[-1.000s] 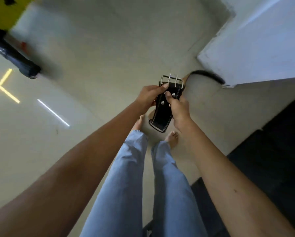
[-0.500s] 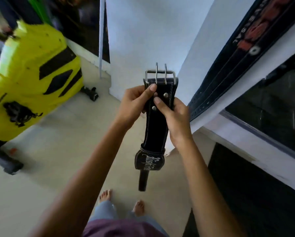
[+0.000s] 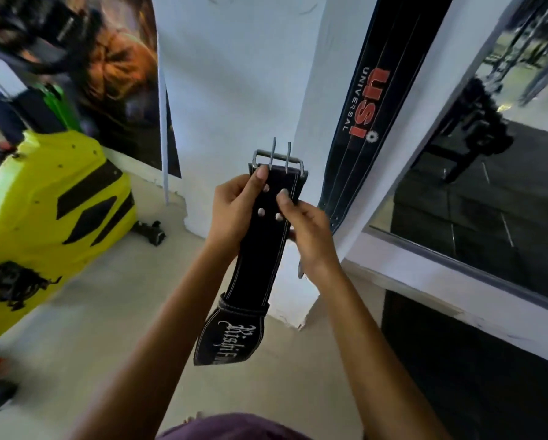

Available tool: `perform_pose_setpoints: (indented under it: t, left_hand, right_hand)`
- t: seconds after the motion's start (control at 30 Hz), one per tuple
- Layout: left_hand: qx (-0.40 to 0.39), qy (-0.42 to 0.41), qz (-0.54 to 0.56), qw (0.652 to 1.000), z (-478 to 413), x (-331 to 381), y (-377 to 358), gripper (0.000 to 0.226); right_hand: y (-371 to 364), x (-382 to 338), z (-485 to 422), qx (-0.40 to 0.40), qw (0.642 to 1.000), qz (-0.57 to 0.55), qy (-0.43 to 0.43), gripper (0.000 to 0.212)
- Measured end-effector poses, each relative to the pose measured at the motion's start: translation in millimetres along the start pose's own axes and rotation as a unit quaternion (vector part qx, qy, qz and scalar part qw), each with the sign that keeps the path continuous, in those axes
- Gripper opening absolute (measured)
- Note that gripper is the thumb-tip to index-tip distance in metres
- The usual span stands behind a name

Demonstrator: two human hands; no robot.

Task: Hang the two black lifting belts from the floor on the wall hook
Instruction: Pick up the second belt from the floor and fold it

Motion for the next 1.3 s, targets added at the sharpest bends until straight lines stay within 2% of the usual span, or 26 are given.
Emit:
perform_pose_setpoints:
  t: [0.07, 0.2, 0.33, 0.43, 0.6, 0.7, 0.8, 0.9, 0.97, 1.03, 1.17, 1.3]
  left_hand:
    - [-0.004, -0.009, -0.002, 1.0, 4, 4, 0, 0.054]
    - [0.012, -0.036, -0.012, 0.999, 5, 16, 7, 0.051]
    - [0.069, -0.049, -0.021, 0.996, -5, 29, 24, 0.049]
    - [0.077, -0.056, -0.011, 0.995, -11, 40, 31, 0.047]
    - [0.042, -0.02, 0.001, 0.999, -11, 27, 35, 0.056]
    - [-0.017, -0.004, -0.015, 1.0, -6, 15, 32, 0.05]
    - [-0.1, 0.028, -0.053, 0.993, -1, 1, 39, 0.049]
    - [-0.179, 0.094, -0.146, 0.968, 8, -23, 53, 0.043]
    - [-0.222, 0.11, -0.246, 0.937, 18, -46, 59, 0.026]
    - [-0.24, 0.117, -0.277, 0.923, 33, -65, 62, 0.025]
    - [-0.211, 0.12, -0.214, 0.946, 47, -69, 60, 0.019]
    - [-0.159, 0.11, -0.043, 0.98, 29, -28, 40, 0.03]
  right_hand:
    - [6, -25, -15, 0.009, 0.999, -0.033, 0.0, 0.029]
    - [-6, -28, -18, -0.04, 0.998, -0.047, 0.018, 0.024]
    - [-39, 31, 16, -0.138, 0.99, 0.018, 0.002, 0.018]
    - [-56, 69, 40, -0.166, 0.985, 0.029, -0.026, 0.033]
    - [-37, 16, 14, -0.064, 0.997, -0.015, 0.028, 0.026]
    - [-22, -25, -11, 0.016, 0.997, -0.004, 0.077, 0.021]
    - [-17, -28, -22, 0.038, 0.995, 0.018, 0.088, 0.019]
    - [-16, -14, -22, 0.053, 0.996, 0.003, 0.074, 0.017]
    - [-17, -10, -22, 0.078, 0.995, -0.027, 0.055, 0.017]
    - [-16, -11, -22, 0.113, 0.992, -0.039, 0.051, 0.024]
    - [-15, -21, -25, 0.11, 0.99, -0.044, 0.07, 0.023]
    - [-15, -15, -18, 0.078, 0.995, -0.027, 0.06, 0.014]
Point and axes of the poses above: each hand's wrist, its own z-axis away from the middle knuckle, its own y-axis out of the back of the hand, x = y × z, the point moved 6 cm from there along -z, towards the middle knuckle, and after that the axes turned 11 degrees about z, right-handed, at the moved point
